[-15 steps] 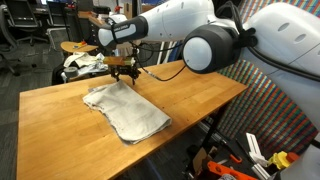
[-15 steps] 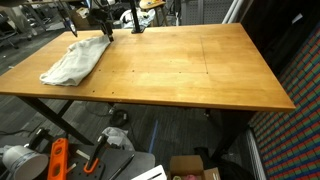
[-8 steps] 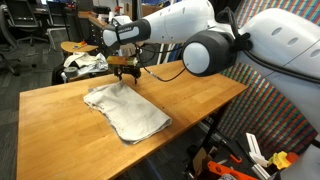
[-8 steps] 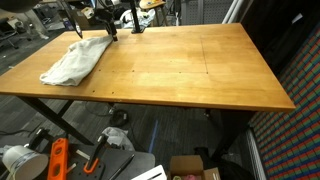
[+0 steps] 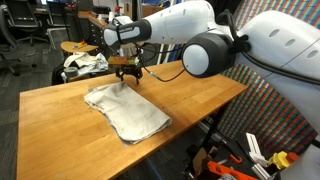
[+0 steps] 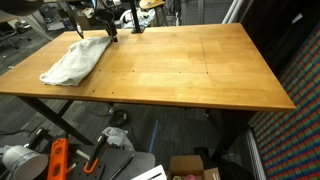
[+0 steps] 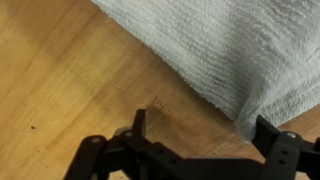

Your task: Fold the towel in half

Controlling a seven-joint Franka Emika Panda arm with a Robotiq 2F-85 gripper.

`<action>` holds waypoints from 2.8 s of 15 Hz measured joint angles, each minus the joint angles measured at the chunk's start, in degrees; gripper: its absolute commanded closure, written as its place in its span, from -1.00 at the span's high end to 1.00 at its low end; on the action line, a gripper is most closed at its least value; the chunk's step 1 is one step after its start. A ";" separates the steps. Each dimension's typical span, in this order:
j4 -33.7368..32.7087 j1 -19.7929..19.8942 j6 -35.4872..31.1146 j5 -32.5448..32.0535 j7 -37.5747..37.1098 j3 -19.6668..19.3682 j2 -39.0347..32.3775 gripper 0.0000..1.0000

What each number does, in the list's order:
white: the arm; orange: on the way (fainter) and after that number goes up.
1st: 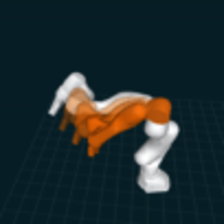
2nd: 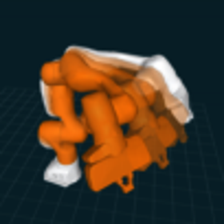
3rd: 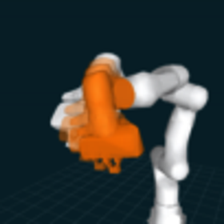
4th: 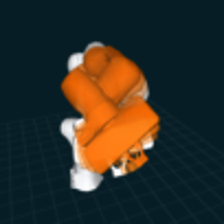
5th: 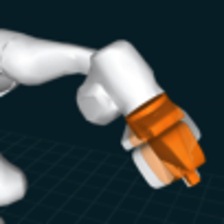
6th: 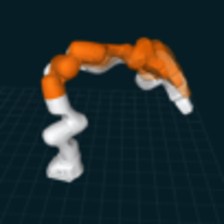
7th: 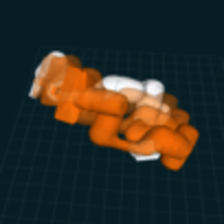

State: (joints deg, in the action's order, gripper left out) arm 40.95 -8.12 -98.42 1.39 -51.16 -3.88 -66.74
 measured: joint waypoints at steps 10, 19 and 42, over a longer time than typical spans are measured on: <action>-0.89 0.75 3.33 0.02 1.47 0.07 -0.20 1.00; -2.98 1.11 4.00 -0.04 2.48 0.03 -0.65 1.00; -5.42 2.01 2.45 3.45 10.51 4.11 -1.10 1.00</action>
State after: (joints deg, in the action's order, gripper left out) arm 35.53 -6.11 -95.97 4.85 -40.65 0.23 -67.84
